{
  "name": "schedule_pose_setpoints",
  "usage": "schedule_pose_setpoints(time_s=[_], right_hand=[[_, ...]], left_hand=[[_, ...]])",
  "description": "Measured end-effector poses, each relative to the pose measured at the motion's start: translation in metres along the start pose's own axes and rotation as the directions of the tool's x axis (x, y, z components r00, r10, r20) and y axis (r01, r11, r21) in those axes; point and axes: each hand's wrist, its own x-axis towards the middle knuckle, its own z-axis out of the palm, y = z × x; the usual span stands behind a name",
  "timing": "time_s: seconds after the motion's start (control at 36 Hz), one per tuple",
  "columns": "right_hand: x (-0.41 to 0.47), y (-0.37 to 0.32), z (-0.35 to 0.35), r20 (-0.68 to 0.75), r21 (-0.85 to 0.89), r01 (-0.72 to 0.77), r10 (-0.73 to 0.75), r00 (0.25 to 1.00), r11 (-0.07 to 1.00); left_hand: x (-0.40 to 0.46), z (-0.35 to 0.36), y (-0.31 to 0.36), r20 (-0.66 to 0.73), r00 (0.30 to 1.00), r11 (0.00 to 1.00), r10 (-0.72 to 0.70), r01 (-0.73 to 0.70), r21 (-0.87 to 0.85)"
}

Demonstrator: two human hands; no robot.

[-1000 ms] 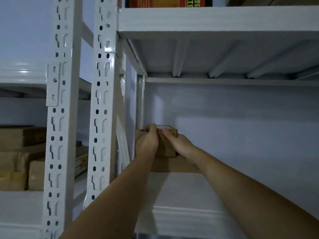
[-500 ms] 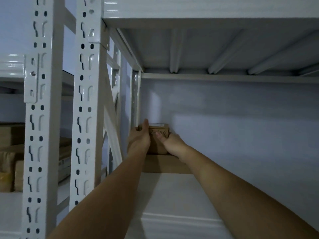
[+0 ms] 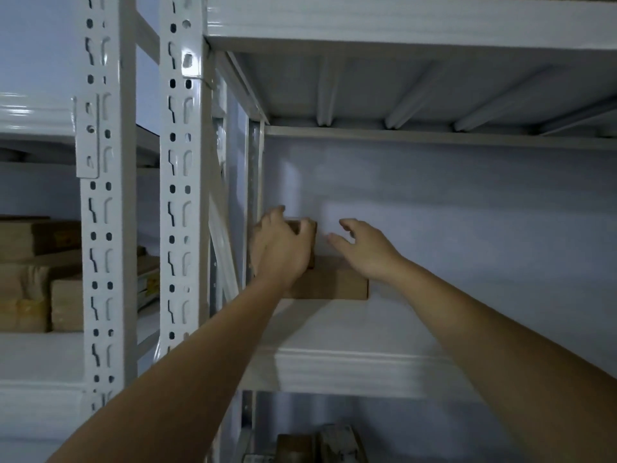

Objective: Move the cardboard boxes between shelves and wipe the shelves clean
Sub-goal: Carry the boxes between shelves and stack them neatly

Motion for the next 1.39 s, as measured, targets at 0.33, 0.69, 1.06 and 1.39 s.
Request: schedule_pose_setpoints(time_s=[0.33, 0.69, 1.06, 1.39], right_hand=[[-0.126, 0.004, -0.046, 0.349, -0.204, 0.265, -0.183, 0.919, 0.942], [-0.205, -0.091, -0.005, 0.484, -0.096, 0.449, -0.353, 0.801, 0.888], [-0.246, -0.280, 0.100, 0.561, 0.057, 0.587, -0.512, 0.650, 0.807], [-0.270, -0.451, 0.239, 0.577, 0.163, 0.615, -0.580, 0.574, 0.771]], left_hand=[[-0.121, -0.094, 0.034, 0.563, 0.818, 0.890, 0.115, -0.337, 0.308], [-0.224, -0.223, 0.015, 0.524, 0.839, 0.726, -0.143, -0.271, 0.632], [-0.256, -0.417, -0.060, 0.352, 0.894, 0.578, -0.277, -0.138, 0.805], [-0.269, -0.619, -0.179, 0.260, 0.870, 0.471, -0.419, -0.036, 0.881]])
